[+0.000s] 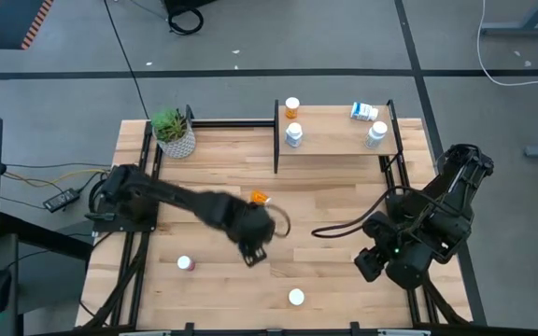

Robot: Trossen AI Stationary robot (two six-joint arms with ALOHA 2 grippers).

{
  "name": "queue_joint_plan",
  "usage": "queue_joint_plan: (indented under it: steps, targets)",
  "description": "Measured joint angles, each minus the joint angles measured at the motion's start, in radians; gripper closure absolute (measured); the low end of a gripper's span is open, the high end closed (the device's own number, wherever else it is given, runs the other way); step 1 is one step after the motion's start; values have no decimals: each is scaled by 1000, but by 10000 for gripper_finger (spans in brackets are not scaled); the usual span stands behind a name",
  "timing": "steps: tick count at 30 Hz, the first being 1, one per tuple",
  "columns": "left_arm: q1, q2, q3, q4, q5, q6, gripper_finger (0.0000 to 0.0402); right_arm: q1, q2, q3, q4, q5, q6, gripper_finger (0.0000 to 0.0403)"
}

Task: Pick and place medicine bottles onto shelf by color
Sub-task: Put the blue pill bottle on the shelf

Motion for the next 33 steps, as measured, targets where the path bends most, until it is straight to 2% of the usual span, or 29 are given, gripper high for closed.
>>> queue_joint_plan:
  steps: [4,8,11,15,18,21,25,29,33]
  targets:
    - [110,-1,164,-40,-10,190,200,-2,0,0,0,45,39,144]
    - [229,-2,280,-34,-13,316,196,-44,0,0,-11,127,21,144]
    - [299,-2,330,-24,15,427,192,-111,0,0,-8,168,-139,144]
    - [350,-2,381,1,134,545,198,-186,-4,0,45,287,-356,144]
    - [368,-3,403,51,264,604,201,-231,-22,10,94,377,-467,144]
    - [370,-3,429,48,345,708,194,-290,-39,54,117,414,-584,144]
    - [376,-3,435,40,396,828,188,-391,-41,148,195,398,-844,144]
    - [392,-3,435,41,404,926,195,-509,-41,204,363,270,-1124,140]
    - [419,-3,435,41,404,965,193,-601,-40,209,365,148,-1315,123]
